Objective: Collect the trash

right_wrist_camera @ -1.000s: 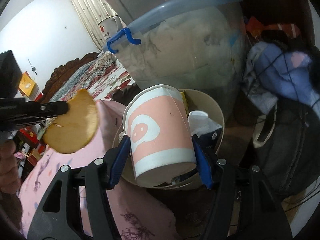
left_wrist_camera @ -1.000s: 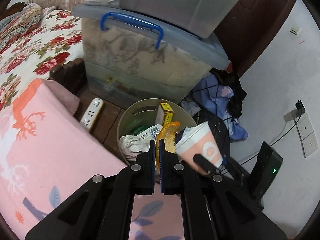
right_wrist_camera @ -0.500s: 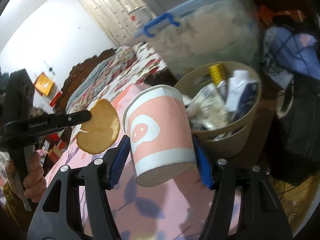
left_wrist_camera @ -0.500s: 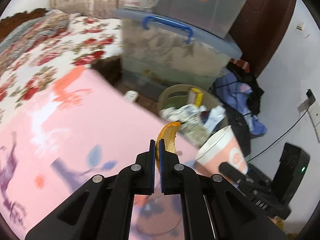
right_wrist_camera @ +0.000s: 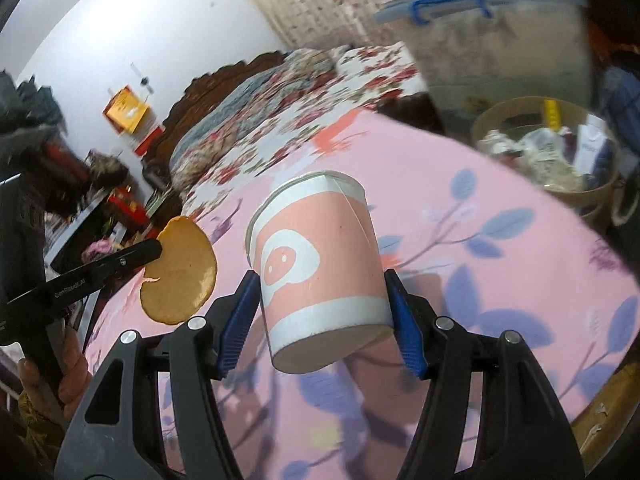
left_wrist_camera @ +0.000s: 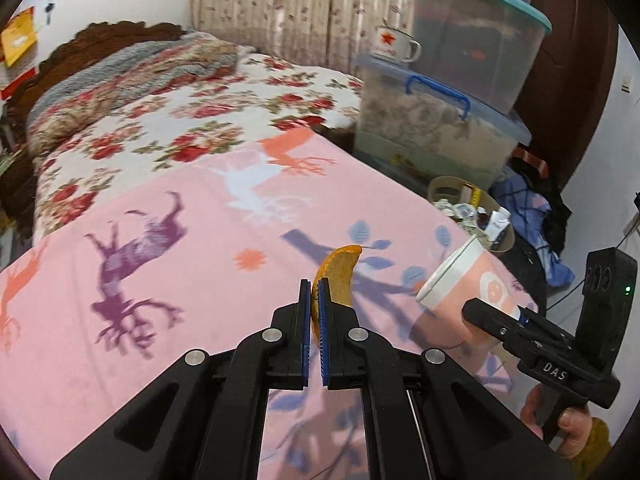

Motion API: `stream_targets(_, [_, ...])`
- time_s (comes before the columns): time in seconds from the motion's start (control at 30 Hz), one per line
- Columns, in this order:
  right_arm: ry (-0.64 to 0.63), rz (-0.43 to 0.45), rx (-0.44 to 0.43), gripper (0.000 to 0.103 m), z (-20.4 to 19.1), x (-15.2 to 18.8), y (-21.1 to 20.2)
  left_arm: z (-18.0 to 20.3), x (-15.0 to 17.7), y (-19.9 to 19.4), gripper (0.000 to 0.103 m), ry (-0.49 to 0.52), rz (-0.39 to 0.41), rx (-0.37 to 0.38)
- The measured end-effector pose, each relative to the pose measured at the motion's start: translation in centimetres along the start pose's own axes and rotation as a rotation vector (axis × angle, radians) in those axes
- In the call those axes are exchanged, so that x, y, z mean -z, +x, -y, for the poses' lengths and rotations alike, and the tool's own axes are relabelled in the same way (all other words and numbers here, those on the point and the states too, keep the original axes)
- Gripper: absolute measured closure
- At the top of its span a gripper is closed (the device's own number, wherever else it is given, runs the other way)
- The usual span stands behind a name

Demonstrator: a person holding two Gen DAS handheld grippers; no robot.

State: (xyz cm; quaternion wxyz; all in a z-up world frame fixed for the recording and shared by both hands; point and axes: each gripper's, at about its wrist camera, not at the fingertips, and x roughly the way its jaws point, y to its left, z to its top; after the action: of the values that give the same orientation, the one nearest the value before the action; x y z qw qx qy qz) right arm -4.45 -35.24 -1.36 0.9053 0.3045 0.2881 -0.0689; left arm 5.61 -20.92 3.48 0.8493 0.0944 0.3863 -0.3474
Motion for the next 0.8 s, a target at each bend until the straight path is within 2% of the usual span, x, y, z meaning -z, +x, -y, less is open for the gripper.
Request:
stream_targets(0.33, [-0.036,-0.045,-0.015,0.039,-3.4,1.4,0.6,-3.0,2.3,-2.3,0.100,-0.045,0.036,-0.035])
stream_targets(0.8, [-0.037,-0.065,-0.017,0.039,-3.6,1.8,1.3,-4.2,3.5,-2.6,0.100,-0.077,0.036,-0.059])
